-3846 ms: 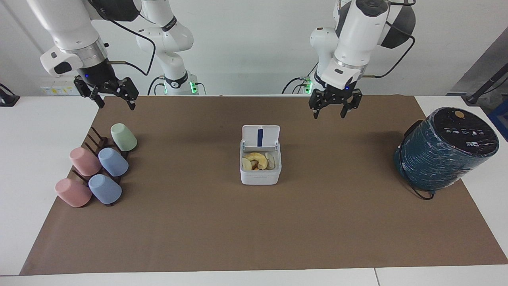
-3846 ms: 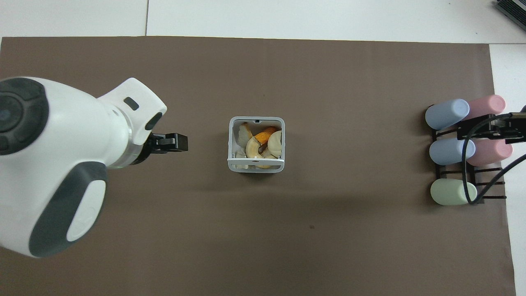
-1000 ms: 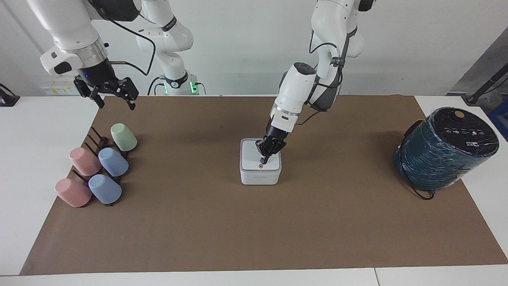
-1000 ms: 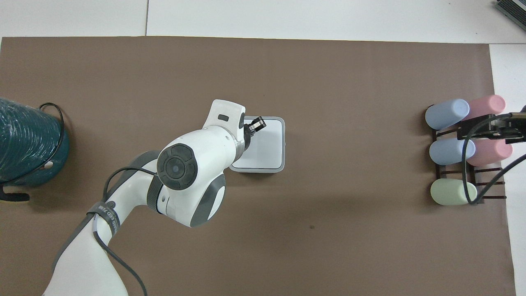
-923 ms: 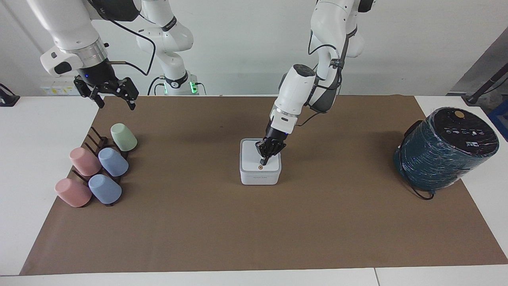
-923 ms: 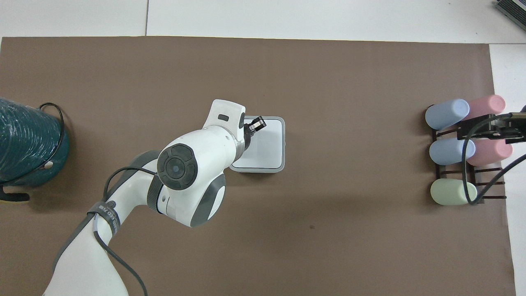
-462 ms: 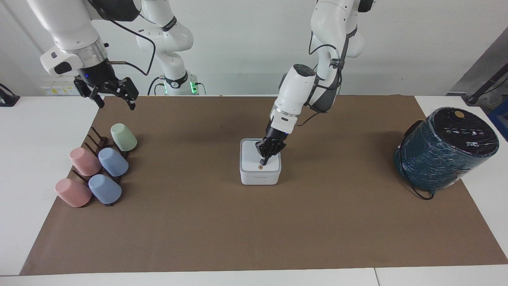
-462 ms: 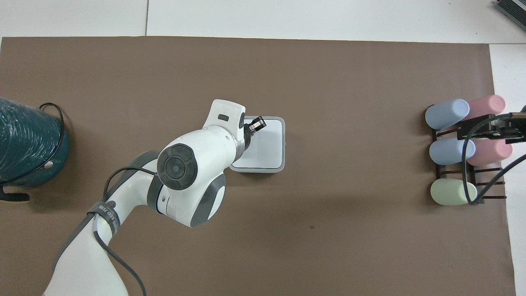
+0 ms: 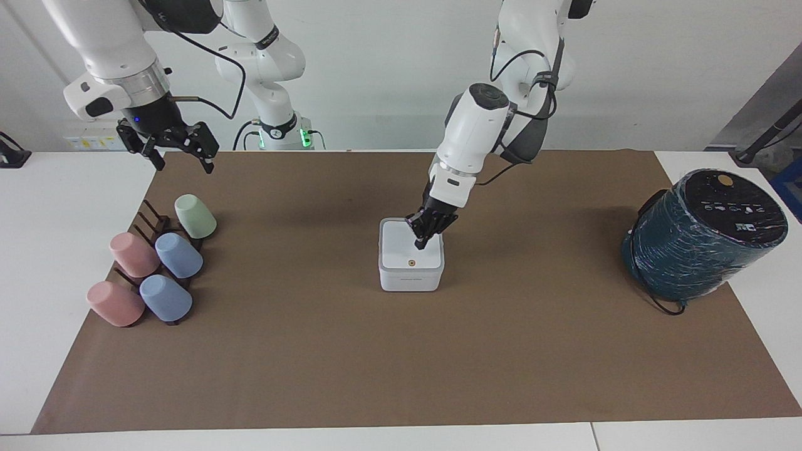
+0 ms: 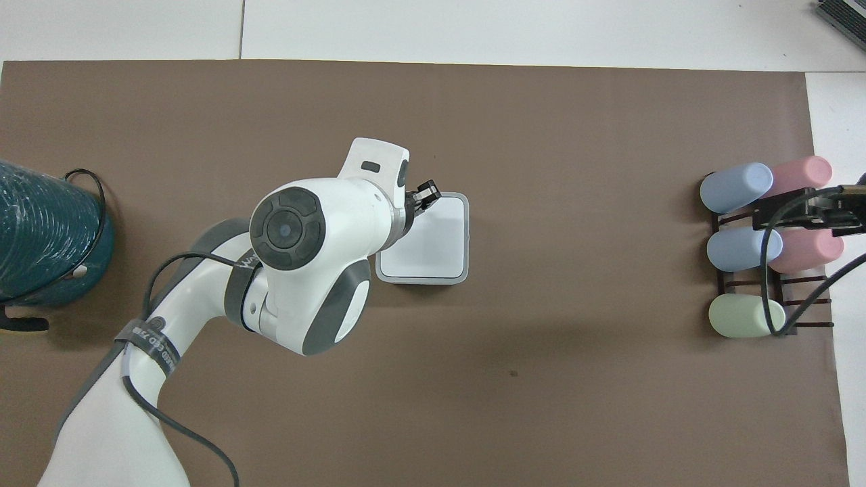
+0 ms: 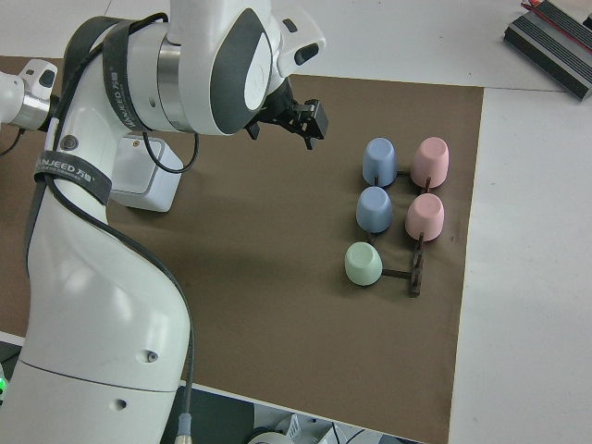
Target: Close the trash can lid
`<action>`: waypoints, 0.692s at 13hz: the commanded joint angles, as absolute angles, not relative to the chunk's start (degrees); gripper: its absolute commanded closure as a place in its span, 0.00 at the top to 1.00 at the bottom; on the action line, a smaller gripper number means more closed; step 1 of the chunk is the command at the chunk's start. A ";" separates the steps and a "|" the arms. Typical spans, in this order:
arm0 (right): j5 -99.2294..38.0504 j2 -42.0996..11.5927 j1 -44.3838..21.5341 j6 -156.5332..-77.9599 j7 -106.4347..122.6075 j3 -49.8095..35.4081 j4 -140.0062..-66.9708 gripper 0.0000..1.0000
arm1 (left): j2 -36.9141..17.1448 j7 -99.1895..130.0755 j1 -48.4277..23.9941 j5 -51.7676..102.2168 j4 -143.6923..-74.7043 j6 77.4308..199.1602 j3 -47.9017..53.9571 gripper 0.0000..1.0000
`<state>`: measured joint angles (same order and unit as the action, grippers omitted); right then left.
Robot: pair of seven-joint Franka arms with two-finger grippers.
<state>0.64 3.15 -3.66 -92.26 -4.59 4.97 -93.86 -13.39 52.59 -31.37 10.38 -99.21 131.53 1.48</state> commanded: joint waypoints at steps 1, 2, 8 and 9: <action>0.00 4.22 -3.52 -92.20 -3.52 5.01 -95.01 1.00 | -12.40 51.77 -27.26 7.75 -92.84 119.75 1.49 0.00; -0.09 4.22 -3.60 -92.20 -3.43 5.01 -95.01 1.00 | -11.70 51.07 -25.42 6.86 -90.81 115.88 1.49 0.00; 0.00 4.31 -3.60 -92.20 -3.52 5.01 -95.01 1.00 | -5.80 22.74 -10.40 6.68 -87.45 97.41 1.14 0.00; 0.00 4.22 -3.60 -92.20 -3.52 5.01 -95.01 1.00 | -5.80 17.19 -8.11 6.68 -86.23 94.60 1.23 0.00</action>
